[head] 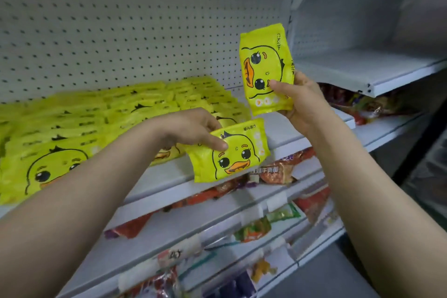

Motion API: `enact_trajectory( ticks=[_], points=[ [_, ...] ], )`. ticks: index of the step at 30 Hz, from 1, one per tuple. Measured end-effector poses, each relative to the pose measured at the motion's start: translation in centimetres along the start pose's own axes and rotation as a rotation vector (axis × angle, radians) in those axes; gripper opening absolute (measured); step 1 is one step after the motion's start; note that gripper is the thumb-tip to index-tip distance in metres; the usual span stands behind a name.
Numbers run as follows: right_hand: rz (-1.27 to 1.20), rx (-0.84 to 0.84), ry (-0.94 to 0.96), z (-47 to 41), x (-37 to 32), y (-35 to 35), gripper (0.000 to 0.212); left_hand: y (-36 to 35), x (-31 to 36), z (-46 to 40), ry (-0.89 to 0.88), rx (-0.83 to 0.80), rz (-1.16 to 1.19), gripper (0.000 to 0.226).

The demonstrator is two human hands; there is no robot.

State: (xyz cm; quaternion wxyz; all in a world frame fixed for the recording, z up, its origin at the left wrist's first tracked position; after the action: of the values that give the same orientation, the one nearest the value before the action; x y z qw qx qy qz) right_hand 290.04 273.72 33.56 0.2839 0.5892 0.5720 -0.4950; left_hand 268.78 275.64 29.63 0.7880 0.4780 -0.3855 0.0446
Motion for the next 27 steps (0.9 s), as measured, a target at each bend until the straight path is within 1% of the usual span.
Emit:
enact_trajectory(
  ticks=[1,3,4,6,9,10,13,16,20,23,27],
  points=[
    [0.005,-0.004,0.009,-1.5,0.1,1.1,0.044,-0.1,0.9,-1.6,-0.009,-0.006,-0.013,0.030],
    [0.007,-0.018,0.027,-5.0,0.2,3.1,0.044,-0.2,2.6,-5.3,-0.026,-0.018,-0.051,0.038],
    [0.005,-0.031,0.035,-6.7,0.3,3.9,0.045,-0.2,3.3,-7.0,-0.023,-0.019,-0.065,0.044],
    [-0.002,-0.064,0.037,-10.2,0.6,5.3,0.045,0.4,4.4,-10.6,0.006,0.002,-0.085,0.066],
    [0.013,-0.127,0.031,-15.4,0.9,7.5,0.047,2.1,6.1,-15.4,0.088,0.080,-0.142,0.077],
    [0.014,-0.146,0.028,-17.0,1.0,8.1,0.047,2.7,6.7,-16.8,0.119,0.103,-0.154,0.076],
    [-0.011,-0.206,0.006,-21.1,1.8,9.4,0.047,4.6,7.3,-20.6,0.228,0.160,-0.141,0.054],
    [-0.027,-0.263,0.001,-24.2,3.0,10.0,0.046,6.2,6.8,-23.8,0.332,0.221,-0.169,0.043],
    [-0.017,-0.317,-0.013,-26.3,4.5,10.2,0.038,7.8,5.1,-26.6,0.461,0.282,-0.284,0.042],
    [-0.010,-0.347,-0.025,-26.9,5.7,10.2,0.033,8.4,4.3,-28.1,0.470,0.302,-0.331,0.041],
    [-0.011,-0.378,-0.044,-27.6,6.4,10.0,0.032,9.9,3.7,-29.0,0.461,0.384,-0.400,0.043]
  ],
)
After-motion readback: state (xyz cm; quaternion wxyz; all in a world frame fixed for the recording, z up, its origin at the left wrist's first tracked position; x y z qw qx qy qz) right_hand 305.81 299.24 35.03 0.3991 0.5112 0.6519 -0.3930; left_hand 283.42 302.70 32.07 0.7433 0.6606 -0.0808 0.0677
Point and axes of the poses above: each hand's wrist, its own z-axis away from the middle knuckle, its own y-axis out of the back of the hand, x = y × z, the point moved 8 cm from there along -z, towards the middle knuckle, and after that the axes turned 9 degrees about y, right-handed, at the moved point
